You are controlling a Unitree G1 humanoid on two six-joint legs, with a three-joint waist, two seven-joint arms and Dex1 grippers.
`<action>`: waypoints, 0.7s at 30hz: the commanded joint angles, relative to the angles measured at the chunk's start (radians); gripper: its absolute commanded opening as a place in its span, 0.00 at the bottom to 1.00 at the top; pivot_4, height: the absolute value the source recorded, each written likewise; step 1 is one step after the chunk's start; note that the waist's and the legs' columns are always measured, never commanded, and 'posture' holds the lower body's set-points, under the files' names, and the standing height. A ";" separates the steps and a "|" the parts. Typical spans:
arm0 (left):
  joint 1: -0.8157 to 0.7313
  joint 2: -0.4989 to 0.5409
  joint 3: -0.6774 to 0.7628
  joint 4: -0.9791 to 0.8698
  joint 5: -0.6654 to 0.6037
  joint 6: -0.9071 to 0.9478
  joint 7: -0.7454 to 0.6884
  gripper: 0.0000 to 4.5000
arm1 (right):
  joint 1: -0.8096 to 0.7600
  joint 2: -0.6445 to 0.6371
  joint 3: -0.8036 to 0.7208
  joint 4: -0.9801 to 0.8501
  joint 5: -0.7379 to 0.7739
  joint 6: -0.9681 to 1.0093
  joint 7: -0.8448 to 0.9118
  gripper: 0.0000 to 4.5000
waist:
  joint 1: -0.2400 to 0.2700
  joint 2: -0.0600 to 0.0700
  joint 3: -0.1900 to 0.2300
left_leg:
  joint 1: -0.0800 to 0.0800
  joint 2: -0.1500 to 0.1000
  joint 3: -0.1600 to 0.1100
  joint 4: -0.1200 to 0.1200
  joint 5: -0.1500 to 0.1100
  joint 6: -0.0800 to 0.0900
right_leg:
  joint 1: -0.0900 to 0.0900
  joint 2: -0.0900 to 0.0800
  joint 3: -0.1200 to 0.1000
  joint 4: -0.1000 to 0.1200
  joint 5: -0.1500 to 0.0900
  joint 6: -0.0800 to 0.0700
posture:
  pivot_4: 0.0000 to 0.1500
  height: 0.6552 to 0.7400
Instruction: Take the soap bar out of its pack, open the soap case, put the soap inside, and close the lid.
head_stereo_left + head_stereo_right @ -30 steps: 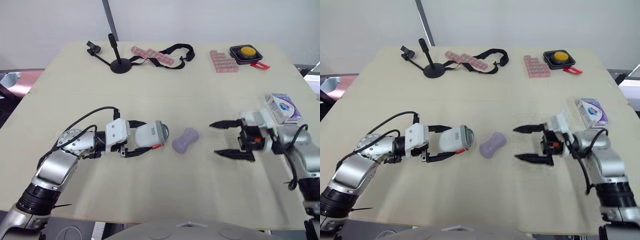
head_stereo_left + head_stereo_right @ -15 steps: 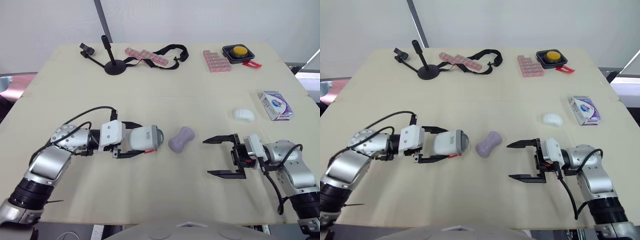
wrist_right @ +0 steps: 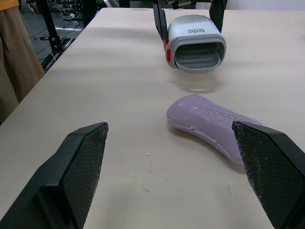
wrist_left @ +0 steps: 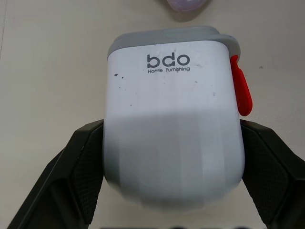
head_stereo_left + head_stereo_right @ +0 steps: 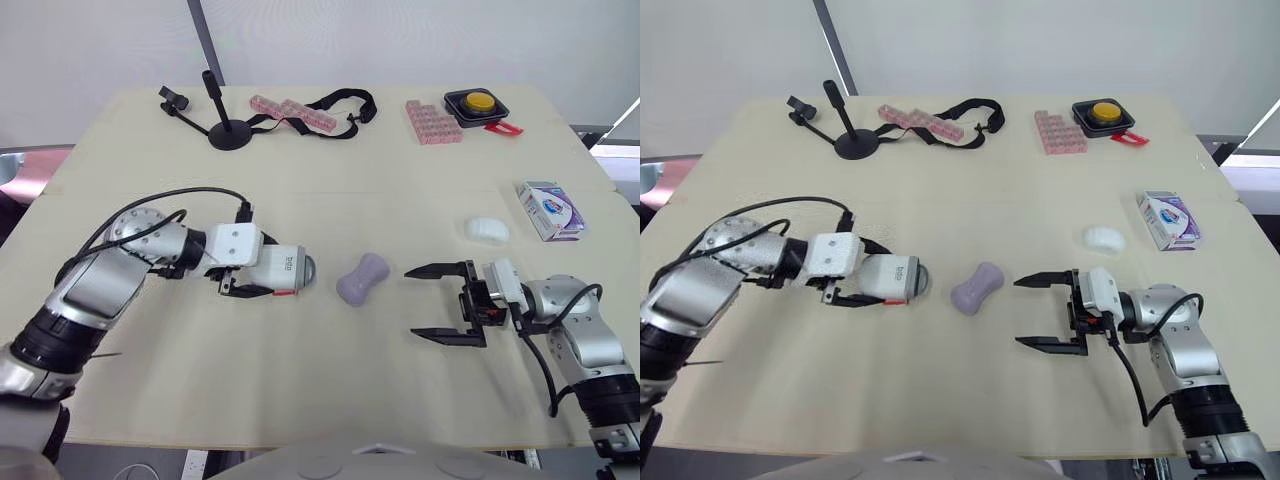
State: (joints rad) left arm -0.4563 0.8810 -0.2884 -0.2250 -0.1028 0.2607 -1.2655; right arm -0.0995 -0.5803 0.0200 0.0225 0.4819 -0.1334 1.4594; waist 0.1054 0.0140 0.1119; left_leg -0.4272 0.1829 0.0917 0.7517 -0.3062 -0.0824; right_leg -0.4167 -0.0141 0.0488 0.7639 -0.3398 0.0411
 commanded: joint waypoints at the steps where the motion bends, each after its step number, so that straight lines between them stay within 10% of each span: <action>1: -0.034 0.010 -0.025 -0.036 0.020 0.022 -0.031 0.77 | -0.011 0.004 -0.006 -0.006 0.011 -0.005 -0.008 0.99 | 0.001 0.000 0.000 | 0.000 0.000 0.000 0.000 0.000 0.000 | 0.000 0.000 0.000 0.000 0.000 0.000 | 1.00 0.64; 21: -0.119 0.003 -0.067 0.007 0.059 0.012 -0.101 0.77 | 0.001 -0.001 -0.001 -0.018 0.015 0.000 -0.041 0.99 | 0.006 0.000 0.000 | -0.001 0.000 0.000 0.000 0.000 0.000 | 0.000 0.000 0.000 0.001 0.000 0.000 | 1.00 0.64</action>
State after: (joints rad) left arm -0.5566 0.8764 -0.3734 -0.2120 -0.0459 0.2745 -1.3592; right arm -0.0976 -0.5781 0.0297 0.0283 0.4816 -0.1324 1.4178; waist 0.1118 0.0140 0.1119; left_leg -0.4279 0.1828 0.0917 0.7513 -0.3062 -0.0825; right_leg -0.4162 -0.0140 0.0485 0.7645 -0.3397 0.0411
